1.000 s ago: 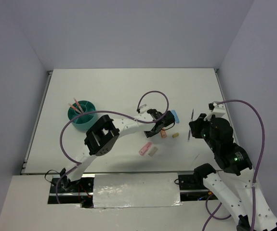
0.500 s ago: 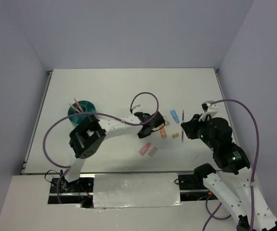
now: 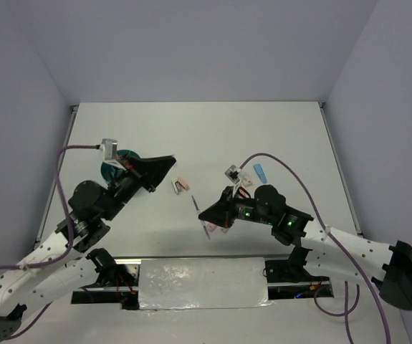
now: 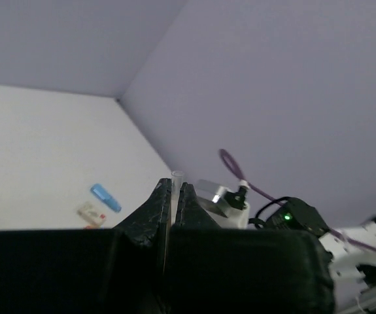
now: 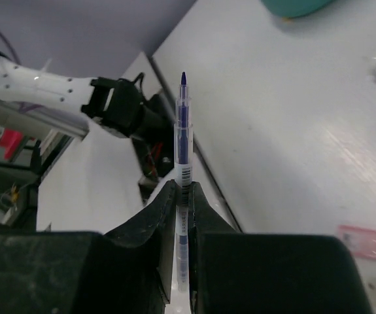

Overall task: Sort the stationery into containers
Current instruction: Close the pen cap on the pen.

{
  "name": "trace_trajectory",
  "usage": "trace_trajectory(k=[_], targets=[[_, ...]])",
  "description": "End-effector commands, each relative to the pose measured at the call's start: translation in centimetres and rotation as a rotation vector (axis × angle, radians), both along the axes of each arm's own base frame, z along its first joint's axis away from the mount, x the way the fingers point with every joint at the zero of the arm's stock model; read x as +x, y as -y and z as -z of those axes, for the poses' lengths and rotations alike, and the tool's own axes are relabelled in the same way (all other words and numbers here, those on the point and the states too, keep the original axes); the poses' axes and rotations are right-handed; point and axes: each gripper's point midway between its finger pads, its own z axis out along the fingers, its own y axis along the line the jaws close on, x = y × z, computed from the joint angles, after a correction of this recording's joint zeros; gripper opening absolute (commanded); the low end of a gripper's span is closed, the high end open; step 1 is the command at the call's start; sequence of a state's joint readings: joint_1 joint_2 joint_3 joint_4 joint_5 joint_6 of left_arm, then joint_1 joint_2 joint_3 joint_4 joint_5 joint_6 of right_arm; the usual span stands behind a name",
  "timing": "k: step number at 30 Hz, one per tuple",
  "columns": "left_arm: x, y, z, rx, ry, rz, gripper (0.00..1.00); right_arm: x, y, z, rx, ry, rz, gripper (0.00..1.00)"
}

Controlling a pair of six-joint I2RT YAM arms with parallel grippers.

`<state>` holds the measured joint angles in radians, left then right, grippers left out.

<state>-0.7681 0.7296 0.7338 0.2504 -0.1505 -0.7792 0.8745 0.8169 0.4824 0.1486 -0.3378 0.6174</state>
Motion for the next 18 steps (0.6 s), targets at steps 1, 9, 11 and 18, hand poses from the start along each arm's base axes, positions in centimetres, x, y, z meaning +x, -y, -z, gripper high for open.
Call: trace_trajectory(k=[1,9,11,18], targets=[[-3.7,0.0,-2.5,-0.005,0.226,0.136,0.00,0.8,-3.1,-7.7,0.254,0.127,0.065,0.00],[-5.6,-1.6,-3.5,-0.051,0.254,0.140,0.00,0.0,-5.6,-9.5,0.271,0.192,0.126,0.00],[-5.6,-1.5,-3.4,-0.059,0.248,0.149,0.00,0.0,-5.6,-10.1,0.259,0.233,0.132,0.00],[-4.4,-1.6,-1.9,-0.108,0.128,0.108,0.00,-1.1,-5.8,-11.8,0.225,0.329,0.095,0.00]])
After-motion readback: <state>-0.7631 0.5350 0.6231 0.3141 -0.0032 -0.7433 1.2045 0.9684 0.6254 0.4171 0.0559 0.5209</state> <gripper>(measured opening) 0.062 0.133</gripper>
